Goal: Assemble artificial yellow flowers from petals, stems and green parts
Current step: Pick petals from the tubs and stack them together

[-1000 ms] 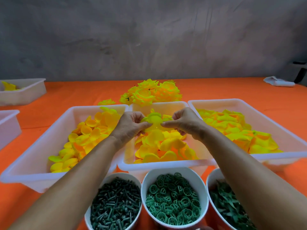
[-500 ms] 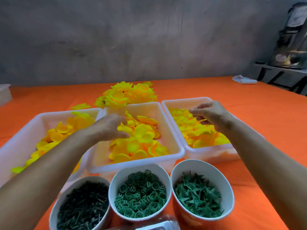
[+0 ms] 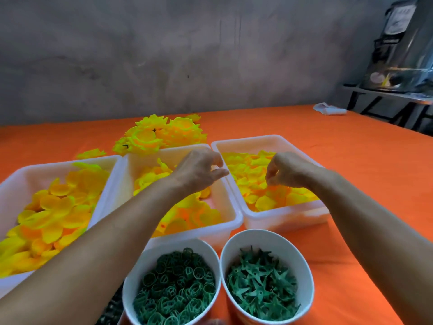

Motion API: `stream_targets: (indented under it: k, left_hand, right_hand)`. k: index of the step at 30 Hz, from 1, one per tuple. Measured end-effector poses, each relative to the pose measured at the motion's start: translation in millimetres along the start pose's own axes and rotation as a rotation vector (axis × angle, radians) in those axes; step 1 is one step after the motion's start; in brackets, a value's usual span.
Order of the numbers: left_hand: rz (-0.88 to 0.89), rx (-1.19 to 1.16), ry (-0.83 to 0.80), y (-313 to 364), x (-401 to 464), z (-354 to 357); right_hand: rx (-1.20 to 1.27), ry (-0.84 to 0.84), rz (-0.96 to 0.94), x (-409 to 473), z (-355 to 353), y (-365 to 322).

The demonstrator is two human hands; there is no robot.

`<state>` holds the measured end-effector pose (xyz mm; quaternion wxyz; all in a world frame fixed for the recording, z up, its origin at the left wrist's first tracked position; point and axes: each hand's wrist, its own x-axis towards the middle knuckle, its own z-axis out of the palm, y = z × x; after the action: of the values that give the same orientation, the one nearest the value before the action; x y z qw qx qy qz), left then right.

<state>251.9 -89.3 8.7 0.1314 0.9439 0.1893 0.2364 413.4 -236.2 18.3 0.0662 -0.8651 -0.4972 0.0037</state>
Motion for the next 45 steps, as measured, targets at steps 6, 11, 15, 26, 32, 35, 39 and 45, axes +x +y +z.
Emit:
stream_targets:
  k: [6, 11, 15, 26, 32, 35, 39, 45]
  left_hand:
    - [-0.039, -0.16, 0.062, 3, 6, 25]
    - [-0.055, -0.181, 0.171, -2, 3, 40]
    - [-0.028, -0.202, 0.225, -2, 1, 48]
    - [-0.115, -0.358, 0.326, -5, -1, 49]
    - [-0.155, -0.445, 0.206, 2, -3, 46]
    - [-0.094, -0.404, 0.161, 1, -6, 46]
    - [-0.065, -0.372, 0.172, 0, -5, 48]
    - [-0.053, -0.357, 0.192, -2, -3, 51]
  right_hand:
    - [0.133, 0.356, 0.083, 16, -14, 2]
    - [0.539, 0.347, 0.155, 12, -4, 9]
    - [0.81, 0.428, 0.18, 14, 7, 9]
    - [1.089, 0.513, 0.125, 16, 37, -6]
    - [1.105, 0.476, 0.058, 14, 37, -10]
    - [0.876, 0.479, 0.169, 15, 39, -6]
    - [0.519, 0.315, 0.174, 8, 32, -3]
    - [0.242, -0.008, 0.082, -13, -6, 14]
